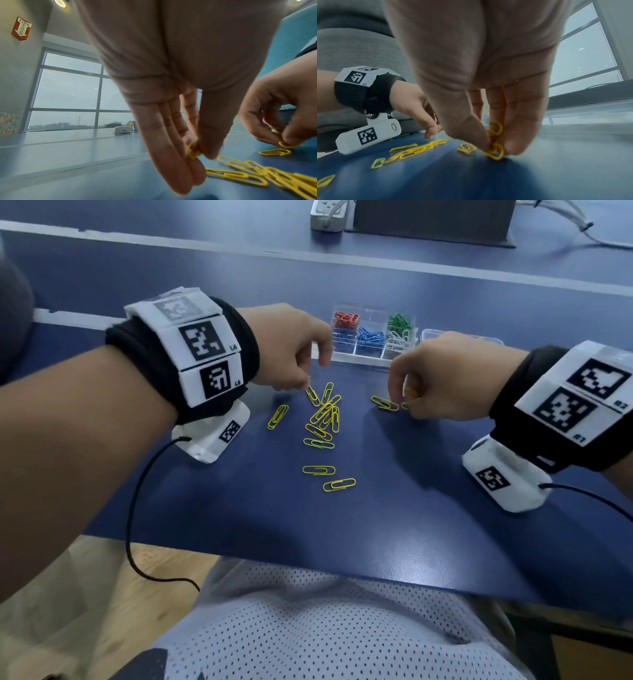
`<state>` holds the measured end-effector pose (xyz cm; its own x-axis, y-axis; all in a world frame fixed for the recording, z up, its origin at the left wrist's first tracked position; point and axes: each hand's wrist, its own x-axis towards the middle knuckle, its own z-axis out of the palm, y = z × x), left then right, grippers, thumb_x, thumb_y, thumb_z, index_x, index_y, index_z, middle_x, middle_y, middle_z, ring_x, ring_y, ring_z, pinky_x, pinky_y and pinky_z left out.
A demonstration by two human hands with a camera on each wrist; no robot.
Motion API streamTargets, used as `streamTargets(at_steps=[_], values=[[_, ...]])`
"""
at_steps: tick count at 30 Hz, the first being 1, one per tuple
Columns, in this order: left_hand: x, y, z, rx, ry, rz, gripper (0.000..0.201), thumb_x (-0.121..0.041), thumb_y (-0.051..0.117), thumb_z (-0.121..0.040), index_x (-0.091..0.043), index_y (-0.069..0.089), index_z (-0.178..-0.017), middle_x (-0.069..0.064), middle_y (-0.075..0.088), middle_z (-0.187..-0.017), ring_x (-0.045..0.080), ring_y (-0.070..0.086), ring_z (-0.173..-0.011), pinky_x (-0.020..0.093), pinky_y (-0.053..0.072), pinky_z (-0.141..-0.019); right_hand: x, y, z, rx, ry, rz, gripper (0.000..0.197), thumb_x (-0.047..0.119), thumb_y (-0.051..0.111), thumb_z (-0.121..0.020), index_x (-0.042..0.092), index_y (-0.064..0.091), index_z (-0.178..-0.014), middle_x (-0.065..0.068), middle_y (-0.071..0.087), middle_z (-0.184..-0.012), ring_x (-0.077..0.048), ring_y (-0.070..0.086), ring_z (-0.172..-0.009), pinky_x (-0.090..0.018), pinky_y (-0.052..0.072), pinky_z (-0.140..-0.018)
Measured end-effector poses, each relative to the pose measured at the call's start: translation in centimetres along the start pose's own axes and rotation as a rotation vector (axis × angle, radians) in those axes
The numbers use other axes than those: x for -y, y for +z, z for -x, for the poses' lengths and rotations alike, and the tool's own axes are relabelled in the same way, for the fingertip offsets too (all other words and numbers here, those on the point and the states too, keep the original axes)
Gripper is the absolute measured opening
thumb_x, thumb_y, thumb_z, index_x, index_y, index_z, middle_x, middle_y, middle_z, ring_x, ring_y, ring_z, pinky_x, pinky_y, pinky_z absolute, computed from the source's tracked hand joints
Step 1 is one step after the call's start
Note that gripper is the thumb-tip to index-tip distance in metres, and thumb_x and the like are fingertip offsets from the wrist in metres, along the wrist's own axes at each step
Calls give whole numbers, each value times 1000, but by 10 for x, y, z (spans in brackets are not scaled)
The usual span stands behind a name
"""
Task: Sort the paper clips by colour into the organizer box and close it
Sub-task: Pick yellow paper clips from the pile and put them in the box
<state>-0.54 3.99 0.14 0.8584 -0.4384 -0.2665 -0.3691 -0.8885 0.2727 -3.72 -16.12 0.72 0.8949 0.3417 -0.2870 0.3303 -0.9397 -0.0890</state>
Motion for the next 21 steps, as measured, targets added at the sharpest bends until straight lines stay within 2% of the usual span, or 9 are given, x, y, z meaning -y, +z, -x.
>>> streamTargets(at_steps=[3, 5, 7, 9, 12, 14, 16, 19, 21], values=[[-1, 0, 0, -22, -28, 27, 27, -6, 44, -81, -26, 59, -91, -3, 67, -72, -5, 57, -47, 26, 50, -77, -2, -1, -5, -6, 26, -114, 19, 16, 56, -77, 25, 68, -90, 10, 59, -68, -20, 52, -74, -24, 44, -69], [-3, -1, 1, -25, -43, 4, 24, -7, 43, -83, -24, 60, -85, -7, 60, -66, 6, 56, -58, 25, 44, -74, -3, -6, -6, -19, 73, -197, 22, 14, 51, -79, 23, 70, -86, 7, 66, -63, -12, 60, -69, -24, 47, -70], [-4, 0, 0, -20, -45, -23, 19, -11, 47, -84, -23, 62, -85, -11, 54, -64, 10, 49, -64, 24, 38, -73, -4, -12, -7, -55, 116, -254, 25, 14, 48, -81, 23, 71, -82, 2, 71, -63, -3, 62, -68, -24, 47, -71], [-4, 2, -1, -1, -33, -34, 10, -21, 56, -83, -24, 64, -89, -11, 57, -70, 10, 50, -67, 24, 40, -75, -5, -16, -6, -89, 148, -297, 24, 17, 49, -83, 23, 72, -82, -1, 73, -68, -9, 65, -73, -26, 49, -76], [-2, 4, -2, 57, -12, -72, 22, -33, 72, -75, -27, 67, -96, -8, 64, -87, 15, 56, -75, 24, 44, -78, -6, -20, -6, -113, 159, -352, 24, 21, 50, -85, 20, 73, -82, -3, 74, -73, -16, 69, -81, -30, 52, -86], [-1, 4, -3, 67, -8, -104, 24, -31, 76, -73, -26, 70, -95, -6, 65, -86, 16, 56, -77, 23, 42, -76, -7, -23, -7, -118, 145, -366, 21, 24, 54, -84, 19, 74, -82, -2, 73, -71, -16, 69, -78, -27, 52, -81], [-1, 6, -5, 61, -12, -126, 18, -28, 77, -73, -23, 73, -89, -5, 62, -76, 16, 54, -76, 22, 39, -72, -6, -24, -8, -109, 115, -338, 14, 29, 62, -81, 21, 75, -81, 1, 71, -67, -18, 66, -74, -22, 48, -70], [-2, 6, -6, 62, -11, -151, 11, -28, 76, -74, -21, 72, -82, -8, 57, -64, 15, 53, -70, 22, 37, -60, 1, -16, -12, -58, 51, -230, 13, 32, 72, -73, 23, 74, -82, 5, 69, -67, -18, 63, -73, -25, 49, -71], [-1, 6, -4, 63, -10, -153, 9, -29, 73, -75, -22, 70, -78, -8, 60, -63, 10, 52, -63, 17, 36, -55, 9, -5, -13, -32, -6, -145, 14, 31, 76, -70, 26, 74, -83, 6, 66, -71, -18, 59, -75, -18, 48, -67]])
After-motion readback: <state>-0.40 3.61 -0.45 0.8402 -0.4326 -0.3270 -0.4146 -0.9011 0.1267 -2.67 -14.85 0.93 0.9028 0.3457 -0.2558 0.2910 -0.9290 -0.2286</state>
